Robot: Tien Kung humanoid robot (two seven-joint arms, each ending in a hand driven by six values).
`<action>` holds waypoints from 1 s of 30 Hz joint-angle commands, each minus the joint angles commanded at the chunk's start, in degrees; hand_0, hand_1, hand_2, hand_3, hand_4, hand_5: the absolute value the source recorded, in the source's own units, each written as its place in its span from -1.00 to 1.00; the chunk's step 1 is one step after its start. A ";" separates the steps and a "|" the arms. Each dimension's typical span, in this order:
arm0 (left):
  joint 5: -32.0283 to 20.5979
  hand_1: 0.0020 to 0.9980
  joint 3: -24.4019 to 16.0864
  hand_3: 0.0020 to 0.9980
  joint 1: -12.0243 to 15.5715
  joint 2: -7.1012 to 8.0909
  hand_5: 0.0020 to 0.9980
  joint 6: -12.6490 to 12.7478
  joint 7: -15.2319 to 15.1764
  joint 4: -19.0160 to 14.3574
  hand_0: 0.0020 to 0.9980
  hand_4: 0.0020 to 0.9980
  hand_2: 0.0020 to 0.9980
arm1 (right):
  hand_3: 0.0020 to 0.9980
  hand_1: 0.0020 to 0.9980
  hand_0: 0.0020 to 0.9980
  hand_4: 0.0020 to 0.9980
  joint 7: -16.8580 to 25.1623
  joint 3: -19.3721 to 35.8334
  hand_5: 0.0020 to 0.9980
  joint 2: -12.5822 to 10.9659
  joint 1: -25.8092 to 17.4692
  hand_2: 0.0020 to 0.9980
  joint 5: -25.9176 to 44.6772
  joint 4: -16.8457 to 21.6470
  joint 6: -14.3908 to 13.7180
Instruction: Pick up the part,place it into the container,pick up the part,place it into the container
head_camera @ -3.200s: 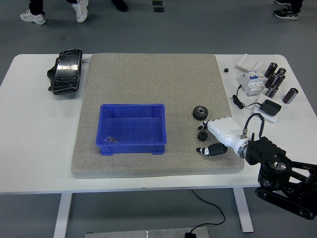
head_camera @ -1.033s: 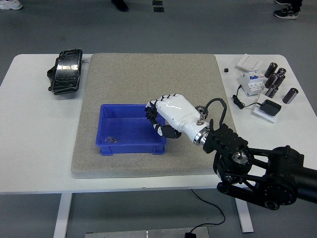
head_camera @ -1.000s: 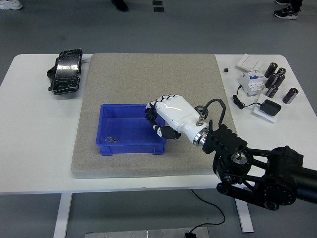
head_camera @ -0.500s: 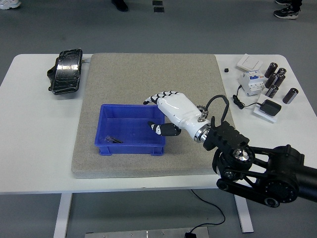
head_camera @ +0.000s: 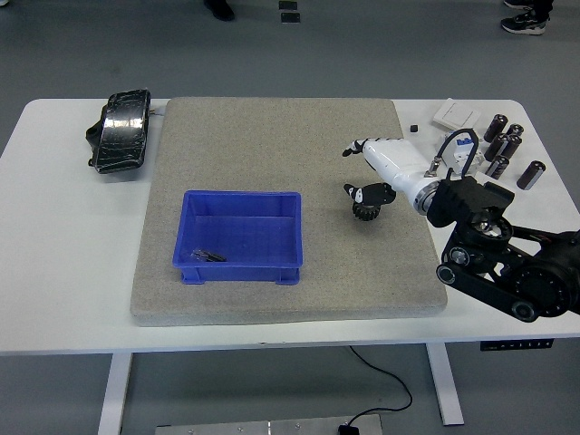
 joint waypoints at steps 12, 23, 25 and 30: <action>0.88 0.35 -0.49 0.14 0.03 0.26 -0.06 -0.25 0.32 -0.07 0.36 0.07 0.24 | 0.99 0.58 0.18 0.78 -0.42 -4.54 -0.07 1.55 2.12 0.91 2.18 -5.58 4.93; 0.42 0.35 -0.42 0.14 -0.05 0.29 -0.06 0.33 -0.24 -0.10 0.36 0.07 0.24 | 0.89 0.55 0.15 0.77 -0.73 -7.97 -0.05 1.85 1.36 0.80 2.49 -6.87 5.52; 0.20 0.35 -0.30 0.14 -0.02 0.26 -0.06 0.40 -0.36 -0.11 0.36 0.07 0.24 | 0.54 0.39 0.06 0.62 -0.63 -7.62 -0.15 1.70 1.01 0.55 2.64 -7.08 5.21; 0.04 0.34 -0.11 0.14 0.04 0.19 -0.05 0.49 -0.41 -0.17 0.36 0.06 0.24 | 0.38 0.17 -0.16 0.28 0.21 -6.42 -0.42 1.33 0.50 0.32 3.06 -6.99 3.38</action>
